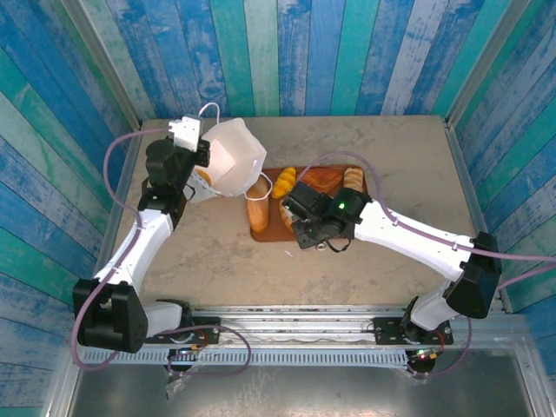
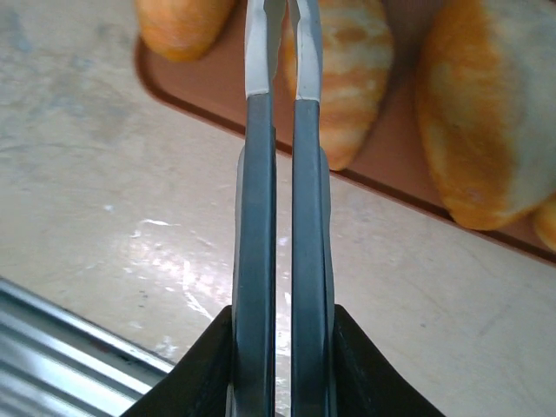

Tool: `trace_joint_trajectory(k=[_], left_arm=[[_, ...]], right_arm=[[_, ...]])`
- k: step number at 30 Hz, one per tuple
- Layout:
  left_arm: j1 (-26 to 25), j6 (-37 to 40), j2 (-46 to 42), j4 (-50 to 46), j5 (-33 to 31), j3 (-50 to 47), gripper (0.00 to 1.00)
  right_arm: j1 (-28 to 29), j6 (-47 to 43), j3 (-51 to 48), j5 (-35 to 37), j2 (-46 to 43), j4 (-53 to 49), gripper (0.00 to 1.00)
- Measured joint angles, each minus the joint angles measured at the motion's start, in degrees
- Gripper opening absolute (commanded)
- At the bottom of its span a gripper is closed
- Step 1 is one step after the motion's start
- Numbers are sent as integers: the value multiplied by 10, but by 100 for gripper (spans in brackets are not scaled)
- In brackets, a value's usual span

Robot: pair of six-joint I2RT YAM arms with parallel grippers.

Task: Take the fake bread out of the paper bag

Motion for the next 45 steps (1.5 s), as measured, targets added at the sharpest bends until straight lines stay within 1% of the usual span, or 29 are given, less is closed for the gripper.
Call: trace_joint_trajectory(k=[4, 9, 14, 18, 24, 38, 45], left_arm=[[0, 0, 0, 0, 0, 0, 0], [0, 0, 0, 0, 1, 0, 0], [0, 0, 0, 0, 2, 0, 0], [0, 0, 0, 0, 2, 0, 1], [0, 0, 0, 0, 2, 0, 0], [0, 0, 0, 0, 2, 0, 0], [0, 9, 0, 0, 2, 0, 0]], right_arm=[[0, -7, 0, -46, 12, 39, 27], [0, -12, 9, -102, 58, 89, 27], [6, -17, 28, -139, 106, 114, 27], [11, -23, 42, -156, 137, 125, 28], [10, -24, 49, -156, 157, 117, 28], [-1, -20, 48, -112, 157, 76, 28], [-1, -26, 48, -121, 152, 71, 29]])
